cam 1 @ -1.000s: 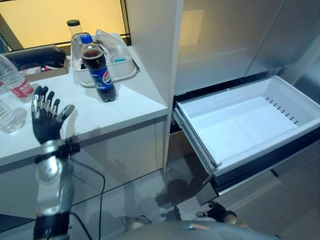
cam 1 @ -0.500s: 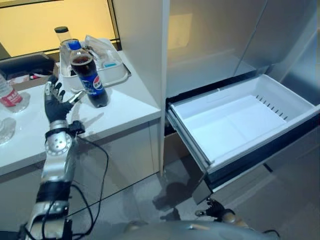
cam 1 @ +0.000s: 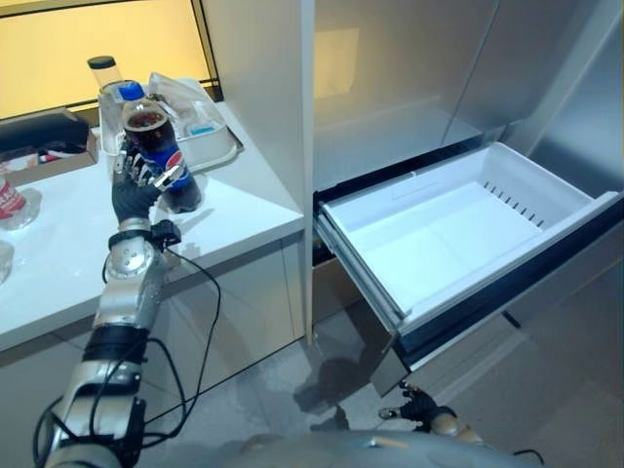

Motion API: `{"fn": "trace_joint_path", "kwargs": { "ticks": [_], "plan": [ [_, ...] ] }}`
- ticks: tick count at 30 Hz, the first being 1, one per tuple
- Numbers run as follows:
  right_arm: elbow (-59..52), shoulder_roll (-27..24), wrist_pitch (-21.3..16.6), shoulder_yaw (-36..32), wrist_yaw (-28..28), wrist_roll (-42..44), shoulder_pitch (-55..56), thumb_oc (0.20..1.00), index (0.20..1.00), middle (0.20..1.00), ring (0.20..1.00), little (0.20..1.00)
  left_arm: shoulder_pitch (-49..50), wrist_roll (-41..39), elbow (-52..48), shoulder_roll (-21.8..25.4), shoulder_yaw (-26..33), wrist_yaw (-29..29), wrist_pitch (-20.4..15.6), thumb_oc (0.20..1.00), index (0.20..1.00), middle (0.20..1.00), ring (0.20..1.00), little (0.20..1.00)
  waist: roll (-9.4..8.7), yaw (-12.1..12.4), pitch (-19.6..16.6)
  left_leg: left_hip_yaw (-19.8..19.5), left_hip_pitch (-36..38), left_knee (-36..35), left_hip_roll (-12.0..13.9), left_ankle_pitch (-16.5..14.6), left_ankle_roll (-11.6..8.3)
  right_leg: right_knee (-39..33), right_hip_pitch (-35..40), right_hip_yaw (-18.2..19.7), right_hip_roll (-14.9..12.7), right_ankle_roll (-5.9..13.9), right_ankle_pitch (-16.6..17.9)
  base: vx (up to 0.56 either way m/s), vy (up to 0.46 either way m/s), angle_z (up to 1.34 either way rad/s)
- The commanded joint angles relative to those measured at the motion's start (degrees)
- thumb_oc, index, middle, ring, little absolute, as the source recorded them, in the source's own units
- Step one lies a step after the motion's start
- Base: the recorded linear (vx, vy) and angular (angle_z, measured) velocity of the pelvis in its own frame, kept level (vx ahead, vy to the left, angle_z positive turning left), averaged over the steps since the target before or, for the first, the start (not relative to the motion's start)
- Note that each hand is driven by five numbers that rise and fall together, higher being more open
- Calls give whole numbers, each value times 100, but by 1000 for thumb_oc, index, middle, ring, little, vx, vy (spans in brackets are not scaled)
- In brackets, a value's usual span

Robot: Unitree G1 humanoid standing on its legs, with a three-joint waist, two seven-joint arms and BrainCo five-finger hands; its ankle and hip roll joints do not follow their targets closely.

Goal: Take the drinks into the refrigerator

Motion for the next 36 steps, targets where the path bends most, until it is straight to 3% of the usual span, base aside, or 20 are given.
{"fn": "trace_joint_path", "kwargs": {
  "ticks": [1,8,19,20,21,22,29,36],
  "plan": [
    [-20,84,-34,352,-40,-35,-86,1000,1000,1000,1000,1000,-1128,-58,407,232,-223,-159,-75,1000,1000,1000,1000,1000,52,-184,184,93,-39,5,-465,-436,396,434,18,4,136,178,-212,0,0,0],
    [-40,92,-47,349,-75,46,-91,1000,1000,1000,1000,1000,-1458,61,787,208,-460,-168,6,1000,1000,1000,1000,1000,61,-234,194,140,-39,5,-459,-435,394,407,14,47,151,179,-193,0,0,0],
    [-57,71,-90,425,-117,276,-198,1000,1000,1000,1000,1000,-2709,833,2304,25,-1318,-357,335,1000,1000,1000,1000,1000,94,-423,199,210,-50,5,-456,-430,385,404,-29,127,185,192,-181,3,-1,-5],
    [-59,81,-95,428,-116,285,-192,1000,1000,1000,1000,1000,-2719,833,2240,-8,-1327,-365,301,526,526,526,526,526,86,-430,201,212,-50,5,-459,-433,387,400,-30,138,188,194,-177,13,-6,-4],
    [-72,87,-122,420,-120,311,-185,1000,1000,1000,1000,1000,-2686,824,2109,-47,-1333,-373,242,282,282,282,282,282,83,-435,206,222,-51,5,-456,-433,385,398,-34,141,187,193,-175,11,-3,-3],
    [-71,92,-128,420,-117,311,-181,1000,1000,1000,1000,1000,-2643,813,2084,-106,-1315,-378,232,200,200,200,200,200,84,-439,205,225,-48,5,-454,-436,386,395,-37,142,185,193,-172,6,1,-5],
    [-164,27,-186,284,-170,378,-153,1000,1000,1000,1000,1000,-2266,806,1633,-488,-1234,-241,77,200,200,200,200,200,60,-463,230,253,-68,5,-440,-432,386,381,-55,158,190,182,-160,0,0,0],
    [-241,-27,-210,120,-201,367,-120,1000,1000,1000,1000,1000,-1582,775,921,-576,-984,-254,-33,200,200,200,200,200,41,-421,250,254,-90,5,-436,-429,389,374,-73,169,201,169,-161,5,0,-3]
  ]
}}
